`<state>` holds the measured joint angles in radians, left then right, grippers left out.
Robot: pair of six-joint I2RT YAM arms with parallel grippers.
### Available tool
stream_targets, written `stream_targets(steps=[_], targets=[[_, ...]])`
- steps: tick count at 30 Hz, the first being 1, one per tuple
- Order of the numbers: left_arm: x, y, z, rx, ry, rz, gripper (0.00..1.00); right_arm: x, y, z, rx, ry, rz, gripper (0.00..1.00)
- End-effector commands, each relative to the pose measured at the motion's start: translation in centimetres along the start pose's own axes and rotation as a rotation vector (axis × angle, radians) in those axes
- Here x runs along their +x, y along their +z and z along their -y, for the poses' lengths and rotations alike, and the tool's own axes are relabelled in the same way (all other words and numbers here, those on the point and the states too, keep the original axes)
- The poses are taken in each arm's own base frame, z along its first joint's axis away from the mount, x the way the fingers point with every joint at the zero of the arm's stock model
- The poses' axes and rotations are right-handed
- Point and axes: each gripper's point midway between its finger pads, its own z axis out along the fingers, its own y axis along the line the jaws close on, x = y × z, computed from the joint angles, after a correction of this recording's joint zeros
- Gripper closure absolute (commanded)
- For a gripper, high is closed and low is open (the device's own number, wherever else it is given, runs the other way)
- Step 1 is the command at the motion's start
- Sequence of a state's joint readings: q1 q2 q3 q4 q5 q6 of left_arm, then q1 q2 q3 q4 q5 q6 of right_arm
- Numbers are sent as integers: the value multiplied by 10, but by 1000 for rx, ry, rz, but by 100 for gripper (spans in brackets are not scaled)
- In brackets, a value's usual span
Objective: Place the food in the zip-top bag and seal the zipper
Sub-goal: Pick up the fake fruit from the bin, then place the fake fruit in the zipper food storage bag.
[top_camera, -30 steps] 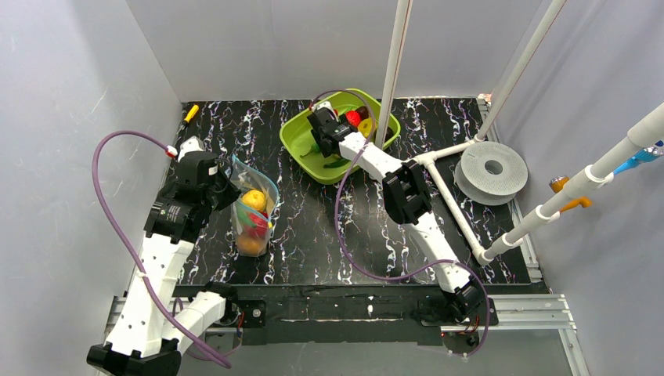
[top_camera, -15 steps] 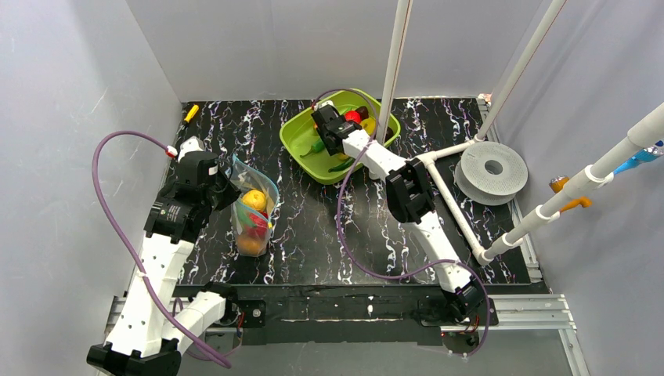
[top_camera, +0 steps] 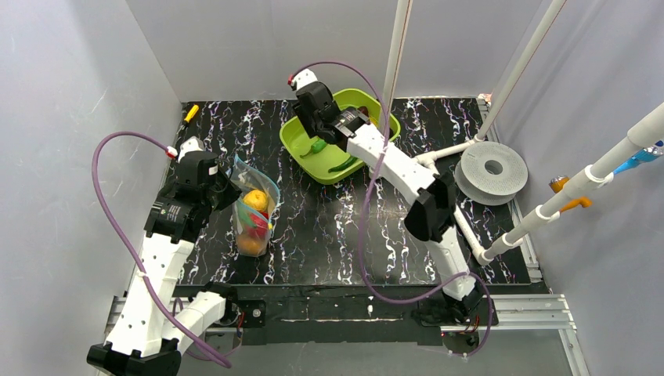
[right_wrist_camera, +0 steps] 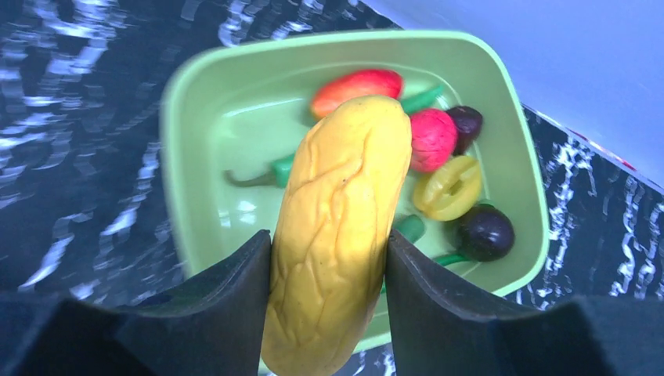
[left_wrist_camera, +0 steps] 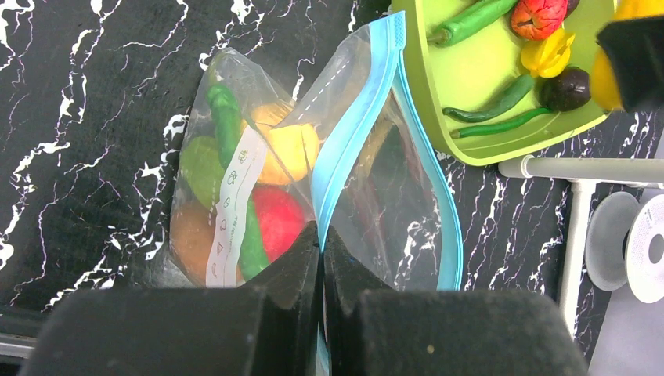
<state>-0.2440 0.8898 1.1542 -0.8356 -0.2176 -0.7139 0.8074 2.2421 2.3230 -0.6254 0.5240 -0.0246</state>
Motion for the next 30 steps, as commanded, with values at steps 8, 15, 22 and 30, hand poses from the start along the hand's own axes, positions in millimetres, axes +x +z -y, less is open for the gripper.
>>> stream_targets(steps=[8,15,22,30], targets=[[-9,-5,6,28,-30,31,100,-43,-195,-76,-621,238,96,99],[-12,-9,7,33,-30,45,100,-45,-273,-140,-1063,260,82,99],[-7,-9,8,47,-43,28,100,-33,-264,-185,-1153,308,-51,99],[-3,-12,10,66,-60,17,100,-21,-217,-198,-1019,315,-115,99]])
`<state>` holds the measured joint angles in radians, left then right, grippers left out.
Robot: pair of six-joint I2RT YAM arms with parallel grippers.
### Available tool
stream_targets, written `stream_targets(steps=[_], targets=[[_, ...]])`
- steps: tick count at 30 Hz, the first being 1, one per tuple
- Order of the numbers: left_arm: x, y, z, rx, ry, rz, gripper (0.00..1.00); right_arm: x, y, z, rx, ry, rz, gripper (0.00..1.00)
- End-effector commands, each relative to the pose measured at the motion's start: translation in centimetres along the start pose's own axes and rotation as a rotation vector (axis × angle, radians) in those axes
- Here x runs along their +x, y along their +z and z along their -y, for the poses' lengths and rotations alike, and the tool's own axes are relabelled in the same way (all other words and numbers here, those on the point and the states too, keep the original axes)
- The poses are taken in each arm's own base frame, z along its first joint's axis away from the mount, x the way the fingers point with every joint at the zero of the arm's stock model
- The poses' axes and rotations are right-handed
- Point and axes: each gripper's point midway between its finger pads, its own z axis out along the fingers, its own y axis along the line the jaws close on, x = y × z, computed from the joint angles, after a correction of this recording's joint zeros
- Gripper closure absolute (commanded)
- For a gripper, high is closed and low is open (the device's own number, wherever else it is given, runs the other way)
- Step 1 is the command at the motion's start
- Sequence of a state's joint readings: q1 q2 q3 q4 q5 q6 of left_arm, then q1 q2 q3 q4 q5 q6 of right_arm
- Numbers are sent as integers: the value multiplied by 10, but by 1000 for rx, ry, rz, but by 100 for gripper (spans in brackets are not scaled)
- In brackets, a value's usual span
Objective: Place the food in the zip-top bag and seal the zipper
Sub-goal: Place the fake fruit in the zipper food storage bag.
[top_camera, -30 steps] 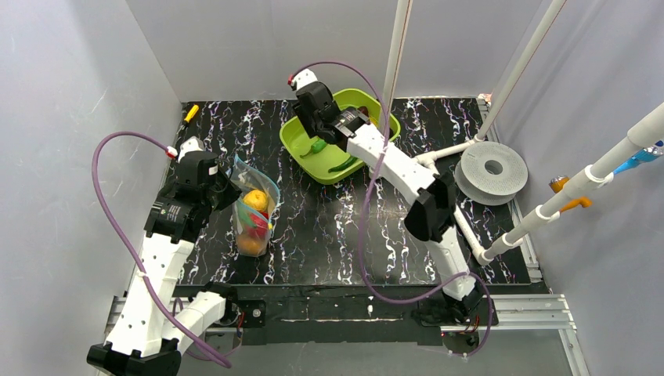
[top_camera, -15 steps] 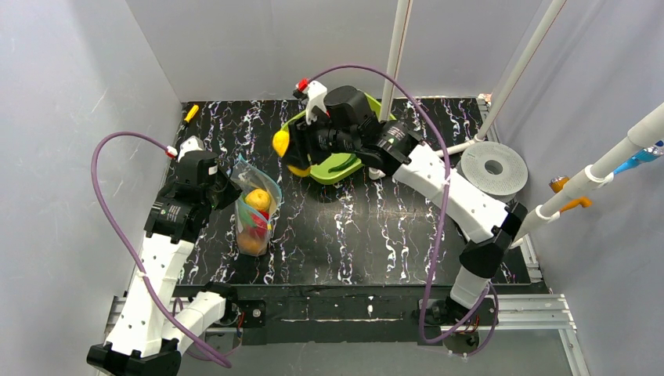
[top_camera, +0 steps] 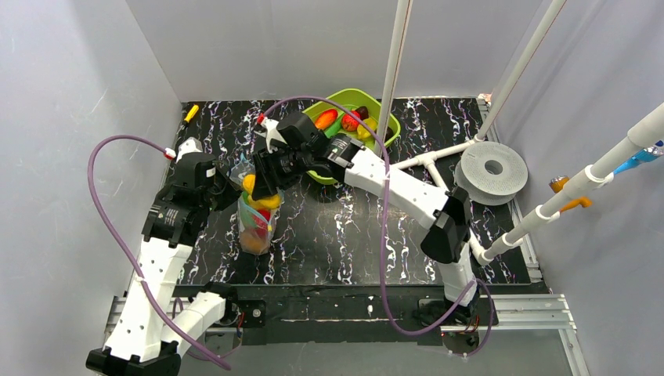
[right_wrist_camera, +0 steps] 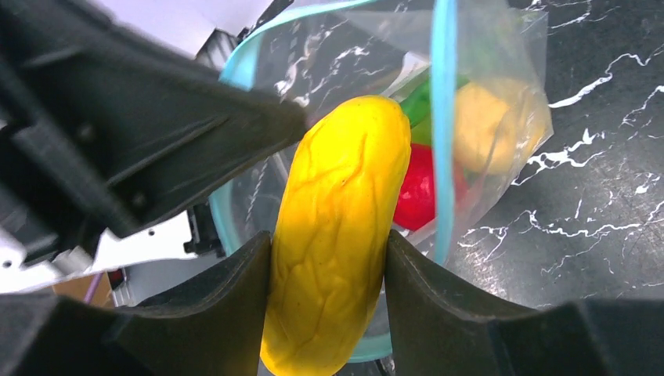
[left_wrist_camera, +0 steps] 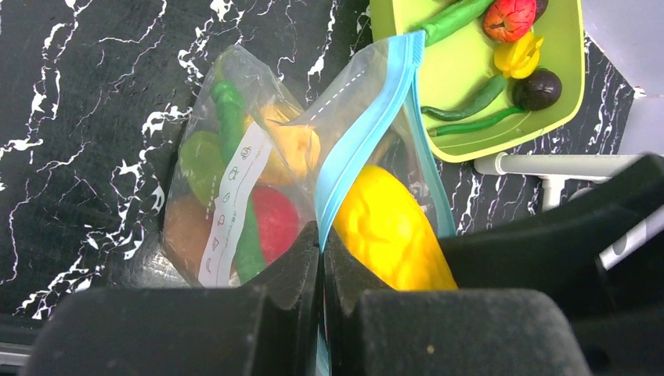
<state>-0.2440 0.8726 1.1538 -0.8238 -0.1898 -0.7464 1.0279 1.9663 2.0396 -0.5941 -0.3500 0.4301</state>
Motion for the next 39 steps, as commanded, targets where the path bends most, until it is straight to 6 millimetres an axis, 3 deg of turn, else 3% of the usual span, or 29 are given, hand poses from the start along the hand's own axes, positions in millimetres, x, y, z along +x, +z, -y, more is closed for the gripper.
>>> stream_targets(steps=[1,11,17,21,26,34,39], targets=[[-2,-7,3,25,-21,11,100,-30,-7,-5,29,-1,71,99],[0,-8,3,33,-31,6,100,-35,-1,15,148,-6,79,56],[0,-7,2,37,-27,15,100,-33,2,10,114,-19,66,31],[1,-6,2,33,-23,7,100,-37,-1,6,108,-35,75,25],[0,-6,1,31,-19,12,100,-40,-12,4,124,-61,93,24],[-2,-5,1,24,-5,19,100,-66,-65,11,277,-207,227,24],[-2,-3,2,26,-3,16,100,-83,-102,32,446,-296,351,18]])
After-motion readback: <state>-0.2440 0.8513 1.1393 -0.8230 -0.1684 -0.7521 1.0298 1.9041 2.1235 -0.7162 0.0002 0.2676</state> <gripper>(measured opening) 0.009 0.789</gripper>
